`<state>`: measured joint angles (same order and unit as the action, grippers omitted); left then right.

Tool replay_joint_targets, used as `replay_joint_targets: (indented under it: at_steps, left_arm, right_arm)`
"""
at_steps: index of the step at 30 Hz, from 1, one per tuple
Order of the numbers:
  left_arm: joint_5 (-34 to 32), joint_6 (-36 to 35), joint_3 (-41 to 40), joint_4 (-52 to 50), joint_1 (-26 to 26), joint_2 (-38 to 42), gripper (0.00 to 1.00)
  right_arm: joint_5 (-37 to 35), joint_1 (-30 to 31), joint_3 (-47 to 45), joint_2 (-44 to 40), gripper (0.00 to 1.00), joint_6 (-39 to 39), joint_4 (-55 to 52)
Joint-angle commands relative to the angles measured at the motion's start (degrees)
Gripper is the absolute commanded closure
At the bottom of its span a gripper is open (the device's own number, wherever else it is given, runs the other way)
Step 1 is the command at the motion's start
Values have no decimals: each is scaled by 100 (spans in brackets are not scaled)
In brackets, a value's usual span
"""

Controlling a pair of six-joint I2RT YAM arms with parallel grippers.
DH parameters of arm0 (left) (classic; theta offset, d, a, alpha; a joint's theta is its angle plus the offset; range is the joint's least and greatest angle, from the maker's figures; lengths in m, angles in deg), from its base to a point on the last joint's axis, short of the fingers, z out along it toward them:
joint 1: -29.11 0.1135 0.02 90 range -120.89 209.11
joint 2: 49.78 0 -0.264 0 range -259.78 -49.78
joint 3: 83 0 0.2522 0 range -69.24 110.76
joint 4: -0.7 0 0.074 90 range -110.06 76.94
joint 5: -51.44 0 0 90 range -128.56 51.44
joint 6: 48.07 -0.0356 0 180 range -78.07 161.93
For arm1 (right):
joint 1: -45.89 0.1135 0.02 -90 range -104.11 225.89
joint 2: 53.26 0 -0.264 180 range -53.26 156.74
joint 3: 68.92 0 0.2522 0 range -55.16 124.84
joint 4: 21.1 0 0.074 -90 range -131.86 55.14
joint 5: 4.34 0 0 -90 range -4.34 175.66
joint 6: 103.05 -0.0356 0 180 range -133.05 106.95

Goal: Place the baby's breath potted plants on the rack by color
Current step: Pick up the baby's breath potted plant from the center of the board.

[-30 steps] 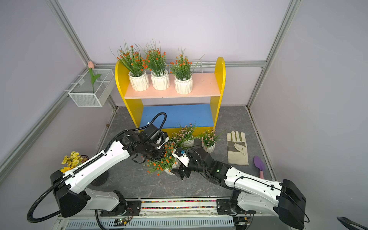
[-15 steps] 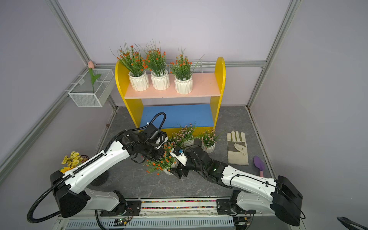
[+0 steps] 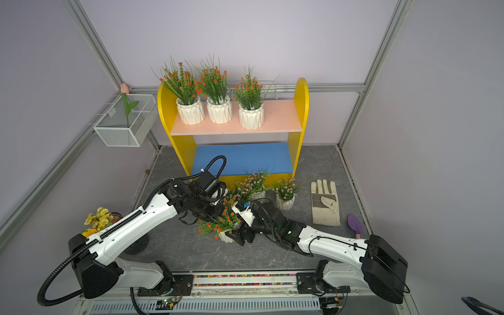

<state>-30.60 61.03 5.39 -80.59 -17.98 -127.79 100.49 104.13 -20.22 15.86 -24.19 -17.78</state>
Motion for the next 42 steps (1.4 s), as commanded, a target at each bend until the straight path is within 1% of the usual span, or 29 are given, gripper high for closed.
replay_joint_targets:
  at_steps: [1, 15, 19, 29, 36, 39, 42]
  left_arm:
    - [672, -10, -10, 889, -120, 172, 100]
    - [519, -7, -171, 855, -124, 267, 100]
    - [514, -3, -212, 874, -123, 307, 100]
    - [494, -11, -261, 847, -123, 365, 100]
    - [531, -30, -291, 882, -120, 375, 100]
    - [499, -20, -323, 863, -117, 400, 100]
    - [476, -15, -329, 892, -122, 451, 100]
  right_arm:
    - [126, 82, 1, -156, 12, -208, 851]
    - [-311, 82, 12, -793, 12, 98, 89]
    - [-325, 81, 44, -922, 12, 163, -61]
    - [-450, 80, 192, -1032, 12, 364, -377]
    - [-486, 75, 363, -953, 12, 504, -567]
    - [-707, 78, 426, -1022, 12, 589, -786]
    - [-596, 74, 441, -1068, 12, 647, -878]
